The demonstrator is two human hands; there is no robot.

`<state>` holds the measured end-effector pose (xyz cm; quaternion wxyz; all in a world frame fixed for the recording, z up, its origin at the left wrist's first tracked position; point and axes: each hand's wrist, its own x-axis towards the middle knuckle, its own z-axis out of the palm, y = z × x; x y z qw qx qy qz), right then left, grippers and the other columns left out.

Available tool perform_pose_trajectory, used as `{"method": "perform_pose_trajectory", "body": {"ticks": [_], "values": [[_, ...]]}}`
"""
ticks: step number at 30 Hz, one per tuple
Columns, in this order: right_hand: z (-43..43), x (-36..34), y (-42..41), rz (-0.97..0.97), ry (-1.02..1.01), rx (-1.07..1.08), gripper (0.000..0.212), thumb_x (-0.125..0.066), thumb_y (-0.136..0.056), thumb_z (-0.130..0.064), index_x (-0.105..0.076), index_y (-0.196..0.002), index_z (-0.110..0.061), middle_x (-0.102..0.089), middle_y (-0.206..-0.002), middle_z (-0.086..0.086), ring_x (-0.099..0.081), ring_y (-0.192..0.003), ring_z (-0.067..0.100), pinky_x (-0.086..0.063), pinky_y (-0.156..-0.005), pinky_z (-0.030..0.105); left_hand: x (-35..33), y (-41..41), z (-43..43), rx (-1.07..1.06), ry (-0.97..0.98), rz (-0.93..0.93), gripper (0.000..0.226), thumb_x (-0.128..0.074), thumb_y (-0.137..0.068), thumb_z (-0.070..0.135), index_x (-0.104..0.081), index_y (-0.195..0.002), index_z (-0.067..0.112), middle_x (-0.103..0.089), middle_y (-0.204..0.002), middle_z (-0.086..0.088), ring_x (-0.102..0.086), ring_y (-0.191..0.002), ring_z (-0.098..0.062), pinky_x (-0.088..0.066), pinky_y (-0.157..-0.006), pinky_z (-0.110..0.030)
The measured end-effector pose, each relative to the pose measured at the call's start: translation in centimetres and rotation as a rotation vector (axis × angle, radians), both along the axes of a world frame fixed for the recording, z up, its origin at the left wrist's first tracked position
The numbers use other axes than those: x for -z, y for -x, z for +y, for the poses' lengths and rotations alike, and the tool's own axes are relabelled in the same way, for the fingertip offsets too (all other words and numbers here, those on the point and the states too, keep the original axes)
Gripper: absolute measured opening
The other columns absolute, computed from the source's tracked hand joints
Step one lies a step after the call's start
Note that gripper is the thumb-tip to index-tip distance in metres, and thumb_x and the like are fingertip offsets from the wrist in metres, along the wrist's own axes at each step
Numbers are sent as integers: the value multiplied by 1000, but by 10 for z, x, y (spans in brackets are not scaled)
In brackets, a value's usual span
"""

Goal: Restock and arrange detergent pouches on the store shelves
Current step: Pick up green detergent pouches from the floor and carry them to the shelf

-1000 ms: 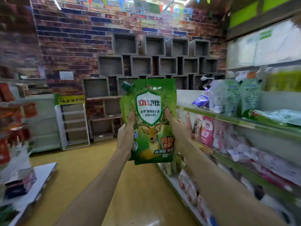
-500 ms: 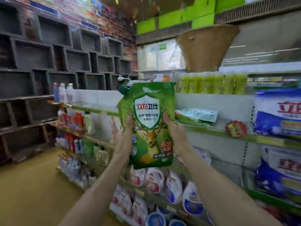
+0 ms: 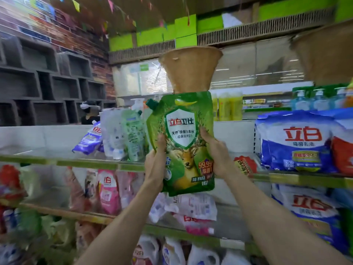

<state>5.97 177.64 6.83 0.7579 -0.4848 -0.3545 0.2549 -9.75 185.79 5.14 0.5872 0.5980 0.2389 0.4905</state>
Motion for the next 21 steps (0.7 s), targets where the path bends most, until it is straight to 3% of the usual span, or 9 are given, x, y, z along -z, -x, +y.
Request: {"method": "perform_pose_trajectory", "body": {"ticks": [4,8,10,12,14,16,18,21], "values": [[25,-15,-33,-87,1,-17,86,-82,-47,-70,-72,-104,-6,-78,-99,14,-74,-94,38,-55,-93,57,-9,-37,32,11,8,-50,79,-56,-72,82,-69,-92,6,-74,-103,-15,-72,-95,-31,-55,-89,-62],[39,-29,-63,-147,28,-119,79,-81,-58,-56,-67,-116,-5,-75,-111,17,-71,-103,38,-54,-96,53,-19,-74,60,-11,35,-89,69,-61,-78,72,-72,-98,7,-75,-101,-18,-72,-96,-36,-56,-89,-58],[45,-34,-78,-173,27,-180,74,-83,-55,-52,-66,-113,-9,-77,-102,15,-74,-95,33,-60,-85,45,-22,-96,71,2,16,-66,71,-58,-80,72,-70,-104,7,-75,-104,-15,-69,-100,-35,-55,-90,-55],[50,-40,-95,-189,24,-217,65,-84,-56,-48,-64,-106,-13,-79,-90,8,-76,-83,26,-62,-72,38,-24,-117,83,36,5,-51,57,-56,-84,68,-75,-90,14,-79,-88,-5,-72,-90,-29,-57,-81,-45],[52,-46,-111,-209,22,-193,53,-82,-64,-41,-65,-108,-16,-79,-97,8,-76,-88,26,-61,-70,36,-25,-139,94,117,1,-41,50,-57,-88,62,-74,-78,16,-79,-75,1,-76,-76,-22,-59,-70,-37],[53,-52,-127,-211,9,-100,48,-80,-71,-36,-68,-112,-15,-77,-107,11,-75,-95,29,-61,-72,39,-29,-162,103,187,-6,-27,49,-59,-86,62,-73,-79,16,-78,-70,5,-75,-64,-11,-57,-61,-29],[52,-55,-144,-162,-24,35,47,-80,-73,-32,-69,-115,-13,-76,-108,14,-75,-93,33,-61,-70,42,-34,-187,109,298,17,-22,59,-62,-79,69,-76,-92,13,-80,-84,-3,-77,-77,-20,-60,-72,-39],[48,-56,-169,-77,-88,236,34,-75,-82,-28,-71,-111,-11,-77,-104,13,-75,-88,32,-62,-69,44,-48,-226,113,519,24,10,76,-63,-71,76,-73,-113,13,-75,-109,-15,-72,-102,-35,-54,-95,-54]]}}
